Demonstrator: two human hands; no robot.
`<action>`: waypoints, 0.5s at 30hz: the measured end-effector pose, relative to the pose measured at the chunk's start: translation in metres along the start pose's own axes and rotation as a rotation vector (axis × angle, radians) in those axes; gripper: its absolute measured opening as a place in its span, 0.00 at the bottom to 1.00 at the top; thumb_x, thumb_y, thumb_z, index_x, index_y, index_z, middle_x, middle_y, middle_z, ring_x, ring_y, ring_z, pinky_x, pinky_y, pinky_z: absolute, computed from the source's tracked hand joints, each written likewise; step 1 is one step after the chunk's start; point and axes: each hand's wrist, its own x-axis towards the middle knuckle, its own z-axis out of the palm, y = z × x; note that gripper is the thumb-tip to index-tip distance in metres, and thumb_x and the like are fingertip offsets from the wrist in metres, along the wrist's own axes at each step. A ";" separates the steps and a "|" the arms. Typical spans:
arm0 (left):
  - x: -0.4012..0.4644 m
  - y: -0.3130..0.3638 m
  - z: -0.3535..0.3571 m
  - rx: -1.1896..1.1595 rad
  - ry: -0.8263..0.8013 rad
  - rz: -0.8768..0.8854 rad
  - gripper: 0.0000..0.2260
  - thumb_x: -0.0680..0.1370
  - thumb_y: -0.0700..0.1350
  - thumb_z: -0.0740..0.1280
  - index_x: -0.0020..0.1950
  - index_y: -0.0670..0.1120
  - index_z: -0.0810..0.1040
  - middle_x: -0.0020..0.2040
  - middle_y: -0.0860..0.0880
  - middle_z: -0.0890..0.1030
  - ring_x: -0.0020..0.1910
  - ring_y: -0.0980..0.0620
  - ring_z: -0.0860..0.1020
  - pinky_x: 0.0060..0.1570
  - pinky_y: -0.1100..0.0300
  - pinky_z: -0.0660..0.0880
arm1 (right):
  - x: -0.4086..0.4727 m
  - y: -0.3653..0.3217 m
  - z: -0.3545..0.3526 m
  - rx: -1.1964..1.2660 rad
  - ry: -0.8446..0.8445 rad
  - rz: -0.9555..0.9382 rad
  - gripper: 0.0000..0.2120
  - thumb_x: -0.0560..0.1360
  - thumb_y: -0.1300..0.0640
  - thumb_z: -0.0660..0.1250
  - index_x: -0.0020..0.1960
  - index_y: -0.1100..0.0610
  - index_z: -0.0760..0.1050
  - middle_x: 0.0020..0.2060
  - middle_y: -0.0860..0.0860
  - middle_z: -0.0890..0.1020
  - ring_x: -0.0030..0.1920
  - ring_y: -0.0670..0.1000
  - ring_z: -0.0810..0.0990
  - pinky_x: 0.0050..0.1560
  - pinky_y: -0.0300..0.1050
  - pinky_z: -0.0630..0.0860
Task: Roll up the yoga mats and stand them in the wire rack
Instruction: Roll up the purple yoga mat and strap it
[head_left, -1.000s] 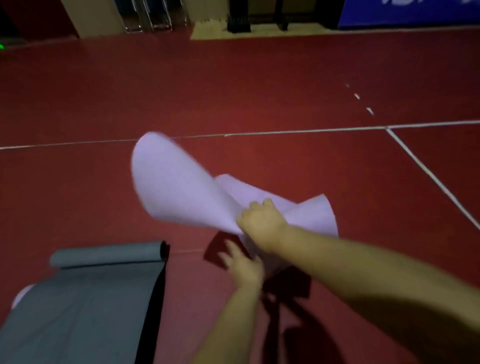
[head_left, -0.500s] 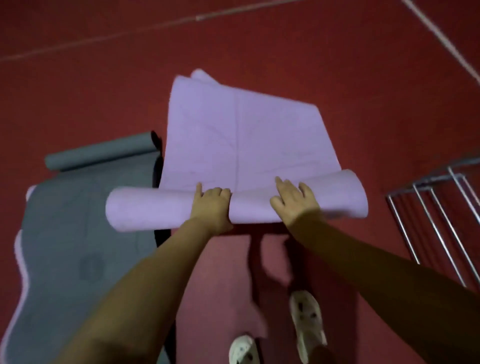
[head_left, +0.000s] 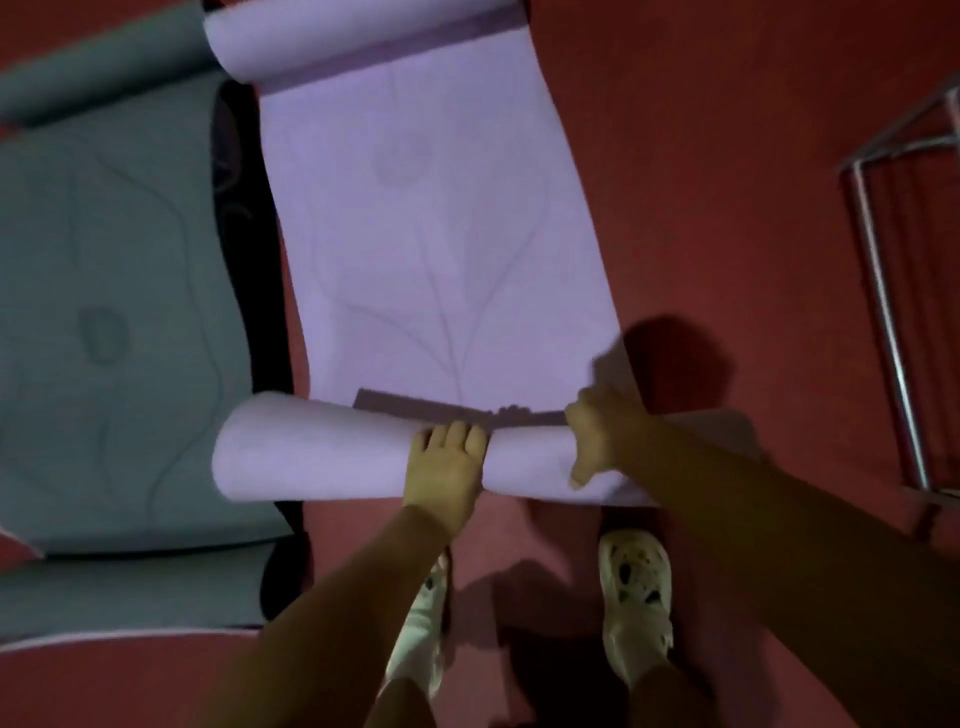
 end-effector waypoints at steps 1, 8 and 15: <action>-0.010 0.001 0.017 -0.018 -0.038 -0.028 0.29 0.51 0.47 0.79 0.51 0.45 0.78 0.44 0.47 0.78 0.42 0.44 0.78 0.43 0.52 0.73 | 0.008 -0.012 0.024 -0.098 0.090 0.017 0.19 0.64 0.48 0.74 0.53 0.54 0.78 0.53 0.54 0.78 0.56 0.57 0.75 0.59 0.50 0.70; -0.017 -0.032 0.097 -0.125 -0.420 -0.079 0.32 0.70 0.57 0.69 0.71 0.50 0.64 0.68 0.47 0.66 0.70 0.44 0.61 0.68 0.46 0.56 | 0.074 -0.085 0.141 0.082 0.393 0.171 0.14 0.68 0.56 0.57 0.34 0.53 0.81 0.43 0.57 0.84 0.42 0.59 0.84 0.38 0.48 0.80; -0.021 -0.068 0.171 -0.181 -0.544 0.021 0.40 0.72 0.51 0.70 0.77 0.47 0.51 0.73 0.45 0.63 0.72 0.45 0.64 0.72 0.46 0.54 | 0.071 -0.095 0.184 -0.116 0.468 0.264 0.22 0.71 0.45 0.67 0.65 0.43 0.74 0.53 0.53 0.80 0.51 0.53 0.80 0.56 0.50 0.76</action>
